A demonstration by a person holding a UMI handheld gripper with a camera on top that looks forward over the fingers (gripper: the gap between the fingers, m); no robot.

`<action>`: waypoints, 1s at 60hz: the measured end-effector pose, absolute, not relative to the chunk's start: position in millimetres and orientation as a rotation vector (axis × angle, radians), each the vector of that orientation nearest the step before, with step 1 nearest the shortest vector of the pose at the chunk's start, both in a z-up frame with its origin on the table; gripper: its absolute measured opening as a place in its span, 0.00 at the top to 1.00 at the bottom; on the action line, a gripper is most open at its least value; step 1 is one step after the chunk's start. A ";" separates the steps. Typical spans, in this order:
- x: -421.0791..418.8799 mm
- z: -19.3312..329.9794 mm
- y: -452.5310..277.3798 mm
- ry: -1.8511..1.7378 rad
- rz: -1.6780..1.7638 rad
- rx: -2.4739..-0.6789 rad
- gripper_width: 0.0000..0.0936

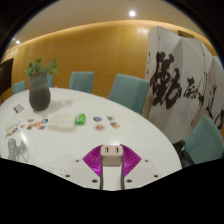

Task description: Unplug charger

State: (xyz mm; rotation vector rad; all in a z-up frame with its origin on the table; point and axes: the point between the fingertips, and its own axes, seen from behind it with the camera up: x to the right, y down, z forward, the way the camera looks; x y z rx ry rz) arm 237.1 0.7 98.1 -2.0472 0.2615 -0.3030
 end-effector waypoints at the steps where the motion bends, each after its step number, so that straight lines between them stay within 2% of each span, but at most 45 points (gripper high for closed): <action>1: 243.4 86.9 -4.8 0.272 -0.303 -2.077 0.74; 9: 269.0 18.4 -30.0 0.319 -0.315 -2.221 0.67; 13: 271.2 2.0 -36.4 0.330 -0.307 -2.266 0.63; 16: 273.9 3.6 -40.2 0.341 -0.302 -2.272 0.57; 20: 271.8 13.1 -42.6 0.349 -0.290 -2.264 0.38; 22: 269.8 15.1 -43.0 0.341 -0.286 -2.252 0.20; 25: 266.8 25.7 -46.9 0.328 -0.284 -2.242 0.05; 28: 262.8 35.1 -53.0 0.323 -0.291 -2.230 0.08; 38: 233.1 85.6 -96.9 0.312 -0.274 -2.198 0.07; 53: 186.9 154.7 -201.3 0.284 -0.321 -2.129 0.06; 60: 167.0 174.5 -244.2 0.277 -0.343 -2.114 0.07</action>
